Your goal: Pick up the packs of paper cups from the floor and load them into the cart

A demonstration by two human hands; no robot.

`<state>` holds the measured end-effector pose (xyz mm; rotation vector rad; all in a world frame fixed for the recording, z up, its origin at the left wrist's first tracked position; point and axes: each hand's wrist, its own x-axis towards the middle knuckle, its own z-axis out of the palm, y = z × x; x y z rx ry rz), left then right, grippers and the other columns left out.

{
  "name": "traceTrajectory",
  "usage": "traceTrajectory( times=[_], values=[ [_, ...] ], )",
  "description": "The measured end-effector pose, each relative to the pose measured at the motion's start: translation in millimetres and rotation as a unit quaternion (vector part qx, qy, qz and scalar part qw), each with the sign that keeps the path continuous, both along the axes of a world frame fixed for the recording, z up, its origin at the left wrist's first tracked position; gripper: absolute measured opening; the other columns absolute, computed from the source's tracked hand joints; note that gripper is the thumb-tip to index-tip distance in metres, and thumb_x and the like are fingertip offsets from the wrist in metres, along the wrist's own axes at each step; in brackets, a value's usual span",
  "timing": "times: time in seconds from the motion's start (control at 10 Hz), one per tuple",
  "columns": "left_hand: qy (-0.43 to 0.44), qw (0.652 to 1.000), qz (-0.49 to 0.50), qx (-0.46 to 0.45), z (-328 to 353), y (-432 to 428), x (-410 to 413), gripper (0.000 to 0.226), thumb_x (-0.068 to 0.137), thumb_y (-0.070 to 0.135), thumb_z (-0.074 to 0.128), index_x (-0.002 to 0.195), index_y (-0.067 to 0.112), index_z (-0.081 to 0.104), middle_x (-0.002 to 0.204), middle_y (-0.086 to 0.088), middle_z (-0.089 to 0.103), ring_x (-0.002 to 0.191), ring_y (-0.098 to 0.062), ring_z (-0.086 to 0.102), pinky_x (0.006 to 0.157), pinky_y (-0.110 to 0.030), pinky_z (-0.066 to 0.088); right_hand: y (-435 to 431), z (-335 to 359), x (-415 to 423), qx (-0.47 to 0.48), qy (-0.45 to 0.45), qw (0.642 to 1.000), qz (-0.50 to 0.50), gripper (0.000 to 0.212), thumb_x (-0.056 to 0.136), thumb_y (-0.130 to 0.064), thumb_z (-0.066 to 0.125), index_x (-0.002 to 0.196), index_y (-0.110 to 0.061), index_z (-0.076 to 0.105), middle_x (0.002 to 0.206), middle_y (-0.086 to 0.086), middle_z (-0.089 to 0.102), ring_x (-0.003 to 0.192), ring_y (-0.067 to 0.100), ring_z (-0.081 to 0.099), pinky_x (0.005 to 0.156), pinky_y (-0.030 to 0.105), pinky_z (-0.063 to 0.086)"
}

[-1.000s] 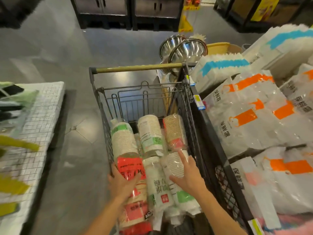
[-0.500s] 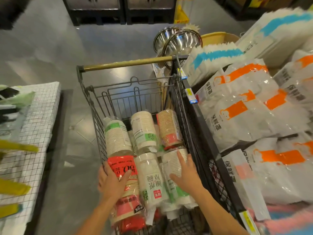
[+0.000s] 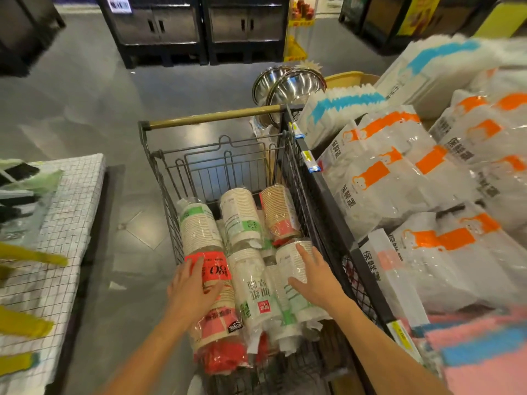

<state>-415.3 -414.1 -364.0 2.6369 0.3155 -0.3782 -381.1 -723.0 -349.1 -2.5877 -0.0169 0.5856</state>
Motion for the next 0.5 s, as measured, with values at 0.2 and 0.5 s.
traceTrajectory(
  times=[0.2, 0.5],
  values=[
    [-0.04, 0.988, -0.145, 0.018, 44, 2, 5, 0.073, 0.082, 0.071, 0.052, 0.145, 0.037, 0.044, 0.148, 0.006, 0.049, 0.138, -0.022, 0.042, 0.113, -0.047, 0.035, 6, 43, -34, -0.056, -0.02, 0.998, -0.02, 0.082, 0.098, -0.048, 0.059, 0.165, -0.026, 0.016, 0.169, 0.011, 0.019, 0.151, 0.033, 0.03, 0.117, 0.046, 0.037],
    [-0.085, 0.936, -0.334, 0.075, 125, 19, -34, 0.068, 0.083, 0.063, 0.051, 0.144, 0.033, 0.048, 0.138, 0.003, 0.059, 0.125, -0.022, 0.056, 0.105, -0.049, 0.045, 48, 117, -140, -0.17, -0.055, 0.98, -0.084, 0.054, 0.099, -0.048, 0.055, 0.145, -0.02, 0.049, 0.138, 0.007, 0.057, 0.126, 0.028, 0.056, 0.099, 0.043, 0.051]
  ],
)
